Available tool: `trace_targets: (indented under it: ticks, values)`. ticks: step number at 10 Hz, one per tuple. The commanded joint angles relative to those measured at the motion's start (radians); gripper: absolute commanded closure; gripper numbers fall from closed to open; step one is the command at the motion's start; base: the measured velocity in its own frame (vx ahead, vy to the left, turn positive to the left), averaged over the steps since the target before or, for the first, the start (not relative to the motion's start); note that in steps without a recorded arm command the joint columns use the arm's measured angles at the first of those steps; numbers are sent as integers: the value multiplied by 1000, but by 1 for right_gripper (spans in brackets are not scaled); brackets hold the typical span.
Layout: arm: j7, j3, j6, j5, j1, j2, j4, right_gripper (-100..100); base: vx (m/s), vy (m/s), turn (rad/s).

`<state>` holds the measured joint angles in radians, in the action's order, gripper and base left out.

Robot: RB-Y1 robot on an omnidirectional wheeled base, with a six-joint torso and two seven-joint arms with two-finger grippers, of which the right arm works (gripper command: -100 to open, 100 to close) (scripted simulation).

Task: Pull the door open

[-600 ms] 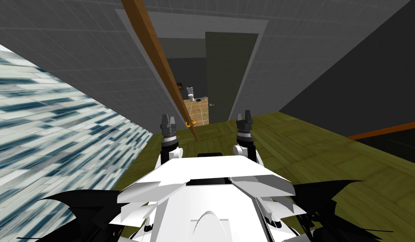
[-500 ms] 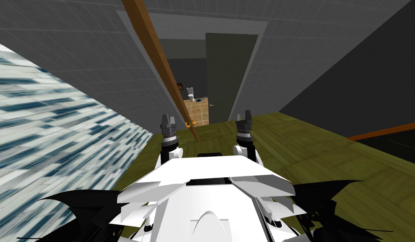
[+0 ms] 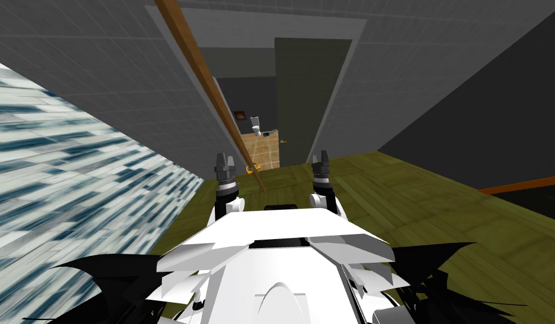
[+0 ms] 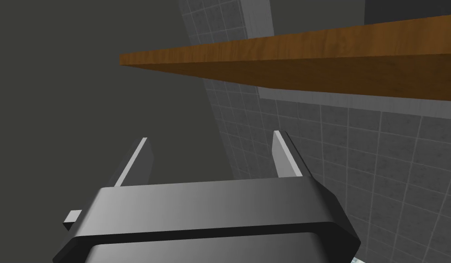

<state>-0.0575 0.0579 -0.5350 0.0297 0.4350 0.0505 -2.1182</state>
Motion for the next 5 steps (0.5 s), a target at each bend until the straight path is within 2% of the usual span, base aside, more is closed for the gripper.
trace_targets:
  ticks: [1, 2, 5]
  values:
    - [2, 0, -5, 1, -11, 8, 29, -100, 105, -30, 25]
    - [2, 2, -10, 1, -22, 12, 59, -100, 122, -58, 26]
    - [2, 5, -19, 1, -42, 19, 109, -100, 94, -47, 26]
